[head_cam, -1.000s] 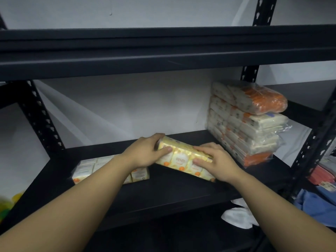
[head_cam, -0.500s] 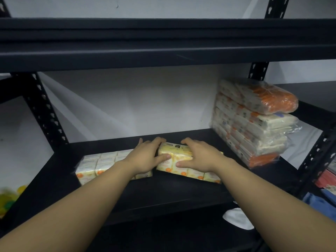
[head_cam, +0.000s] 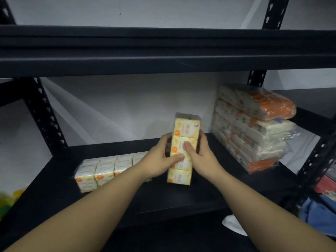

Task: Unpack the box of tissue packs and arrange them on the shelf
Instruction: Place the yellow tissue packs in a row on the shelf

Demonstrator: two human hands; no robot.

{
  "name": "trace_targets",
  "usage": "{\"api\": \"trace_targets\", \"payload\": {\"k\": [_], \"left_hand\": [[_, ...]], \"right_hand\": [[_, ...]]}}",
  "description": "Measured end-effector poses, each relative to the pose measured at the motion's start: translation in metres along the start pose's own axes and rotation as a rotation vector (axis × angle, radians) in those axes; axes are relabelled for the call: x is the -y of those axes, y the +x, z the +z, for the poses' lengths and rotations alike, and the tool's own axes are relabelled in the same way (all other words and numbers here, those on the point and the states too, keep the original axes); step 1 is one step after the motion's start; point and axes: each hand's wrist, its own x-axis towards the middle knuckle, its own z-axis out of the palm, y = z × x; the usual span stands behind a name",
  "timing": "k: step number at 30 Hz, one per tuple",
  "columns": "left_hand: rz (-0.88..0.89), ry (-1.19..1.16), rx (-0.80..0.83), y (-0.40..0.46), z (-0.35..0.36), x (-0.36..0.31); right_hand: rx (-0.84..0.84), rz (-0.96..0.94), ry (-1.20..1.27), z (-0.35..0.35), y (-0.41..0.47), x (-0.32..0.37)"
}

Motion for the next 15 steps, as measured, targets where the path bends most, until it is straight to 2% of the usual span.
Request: {"api": "trace_targets", "payload": {"k": [3,8,11,13,15], "left_hand": [[0.037,-0.011,-0.055,0.001,0.002,-0.002],[0.124,0.344,-0.048,0.011,0.000,-0.003],[0.188,0.496,0.033,0.015,0.007,0.000],[0.184,0.576,0.096,0.015,0.015,0.006],[0.162,0.606,0.099,0.014,0.019,0.010]], "right_hand": [[-0.081,-0.044,-0.027,-0.014,-0.001,0.004],[-0.184,-0.300,-0.377,-0.050,0.004,0.021],[-0.037,-0.339,-0.602,-0.067,0.006,0.008],[0.112,-0.221,-0.685,-0.070,0.001,-0.012],[0.176,-0.145,-0.694,-0.068,-0.007,-0.030]]}}
